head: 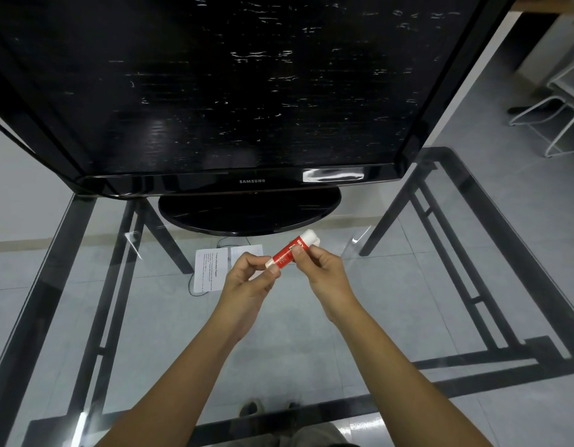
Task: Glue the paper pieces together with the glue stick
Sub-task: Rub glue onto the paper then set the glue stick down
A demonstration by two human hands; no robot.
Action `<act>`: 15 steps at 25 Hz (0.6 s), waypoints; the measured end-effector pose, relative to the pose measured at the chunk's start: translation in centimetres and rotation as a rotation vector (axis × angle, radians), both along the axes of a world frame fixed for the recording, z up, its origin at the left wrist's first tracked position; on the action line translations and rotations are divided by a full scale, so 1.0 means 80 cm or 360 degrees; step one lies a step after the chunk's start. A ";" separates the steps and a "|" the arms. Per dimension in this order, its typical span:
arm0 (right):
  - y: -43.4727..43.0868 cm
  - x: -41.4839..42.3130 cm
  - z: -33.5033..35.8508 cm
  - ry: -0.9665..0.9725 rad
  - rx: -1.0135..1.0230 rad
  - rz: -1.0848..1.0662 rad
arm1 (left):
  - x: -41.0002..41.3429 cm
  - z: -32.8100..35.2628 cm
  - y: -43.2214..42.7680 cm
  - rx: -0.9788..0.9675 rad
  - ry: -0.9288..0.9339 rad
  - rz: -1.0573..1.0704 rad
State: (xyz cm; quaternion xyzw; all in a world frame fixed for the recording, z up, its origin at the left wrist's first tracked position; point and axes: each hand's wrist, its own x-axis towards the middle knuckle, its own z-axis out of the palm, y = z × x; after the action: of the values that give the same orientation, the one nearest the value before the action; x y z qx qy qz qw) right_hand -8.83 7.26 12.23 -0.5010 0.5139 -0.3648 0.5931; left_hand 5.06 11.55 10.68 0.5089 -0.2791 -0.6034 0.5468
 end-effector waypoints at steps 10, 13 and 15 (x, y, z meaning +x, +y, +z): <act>-0.007 -0.004 0.003 0.0039 -0.0037 0.0011 | 0.000 0.002 -0.004 0.0146 0.0168 -0.0006; -0.009 -0.004 0.005 0.0069 -0.0043 0.0029 | 0.001 0.003 -0.001 0.0003 0.0186 0.0005; -0.009 -0.004 0.005 0.0082 -0.0030 0.0043 | 0.000 0.004 -0.001 -0.0053 0.0066 0.0033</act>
State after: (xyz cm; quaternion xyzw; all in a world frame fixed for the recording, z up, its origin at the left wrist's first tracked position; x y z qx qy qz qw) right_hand -9.12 6.53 12.66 -0.5227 0.5188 -0.3486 0.5797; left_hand 5.04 11.47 10.99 0.4900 -0.2722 -0.6035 0.5671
